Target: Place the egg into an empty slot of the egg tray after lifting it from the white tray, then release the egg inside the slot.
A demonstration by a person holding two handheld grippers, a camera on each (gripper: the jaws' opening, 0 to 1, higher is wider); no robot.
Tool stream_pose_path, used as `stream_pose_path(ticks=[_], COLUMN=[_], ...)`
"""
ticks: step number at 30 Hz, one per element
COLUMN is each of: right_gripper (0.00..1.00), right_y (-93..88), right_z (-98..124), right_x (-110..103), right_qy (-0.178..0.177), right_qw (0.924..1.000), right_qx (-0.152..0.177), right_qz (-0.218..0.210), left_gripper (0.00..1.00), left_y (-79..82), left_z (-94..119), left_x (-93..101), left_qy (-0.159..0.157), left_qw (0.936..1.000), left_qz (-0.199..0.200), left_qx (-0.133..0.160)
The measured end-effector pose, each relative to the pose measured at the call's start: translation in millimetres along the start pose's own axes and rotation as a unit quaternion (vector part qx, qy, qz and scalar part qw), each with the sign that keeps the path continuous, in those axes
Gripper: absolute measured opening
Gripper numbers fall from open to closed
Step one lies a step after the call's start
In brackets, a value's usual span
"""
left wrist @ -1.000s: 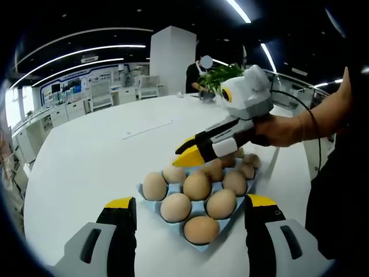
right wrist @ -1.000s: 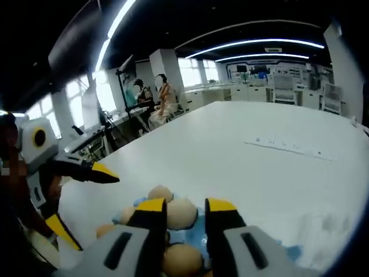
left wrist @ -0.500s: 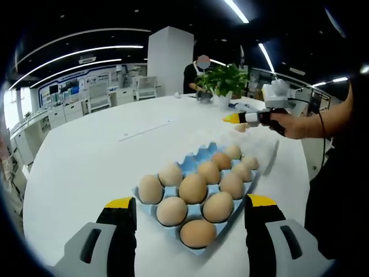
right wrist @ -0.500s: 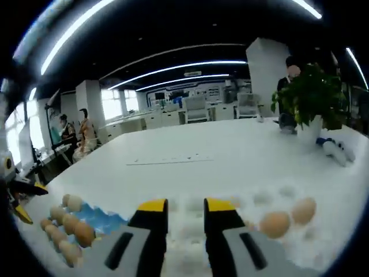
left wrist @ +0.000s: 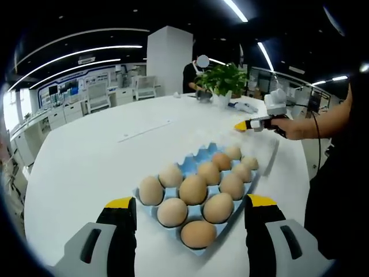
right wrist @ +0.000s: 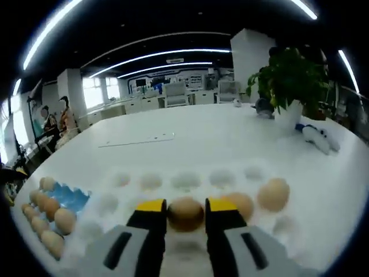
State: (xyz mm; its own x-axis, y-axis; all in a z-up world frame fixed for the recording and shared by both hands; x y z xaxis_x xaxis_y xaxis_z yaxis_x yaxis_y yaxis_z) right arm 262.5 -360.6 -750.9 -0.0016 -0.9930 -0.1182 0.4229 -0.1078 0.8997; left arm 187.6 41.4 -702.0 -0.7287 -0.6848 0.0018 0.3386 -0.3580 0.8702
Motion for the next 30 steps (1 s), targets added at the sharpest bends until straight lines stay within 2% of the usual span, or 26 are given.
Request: stream_pose_path(ticks=[2,10,21,27,30], right_gripper=[0.26,0.24,0.24,0.24,0.24], right_y=[-0.3,2.5,20.1,33.2,38.1], right_z=[-2,1,13,13,14], right_x=[-2,-2,-6,-26,-40], right_qy=[0.003,0.011,0.026,0.057,0.077], right_qw=[0.9999,0.9996,0.9995,0.9978,0.9964], right_qx=[-0.001,-0.007,0.017,0.032,0.035], right_qz=[0.016,0.024,0.004,-0.006,0.007], left_gripper=[0.76,0.76,0.76,0.76,0.76], left_y=[-0.8,-1.8,-2.9,-4.1,-4.8], left_z=[0,-1,-2,-3,-2], left_x=[-0.6,0.4,-1.2,-2.1,-2.3], left_qy=[0.001,-0.002,-0.001,-0.002,-0.001], left_qw=[1.0000,1.0000,1.0000,1.0000,1.0000], left_qz=[-0.001,-0.002,0.000,0.000,0.000], left_qx=[-0.002,-0.004,-0.002,-0.003,-0.003])
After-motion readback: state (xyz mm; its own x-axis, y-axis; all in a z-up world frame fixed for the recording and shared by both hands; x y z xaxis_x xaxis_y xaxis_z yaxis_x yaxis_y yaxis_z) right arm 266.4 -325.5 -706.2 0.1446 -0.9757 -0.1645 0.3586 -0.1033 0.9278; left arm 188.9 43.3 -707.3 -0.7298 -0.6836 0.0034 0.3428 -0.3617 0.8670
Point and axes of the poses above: the point that each gripper's makers call its tool centre point, and the gripper's own axes: z roughly backward along the fingers, x roughly to its right, y roughly out of its top, the point moved 7 cm from there along z, roughly backward along the fingers, and after that the axes turned 4 degrees about -z, right-handed, at the moved point
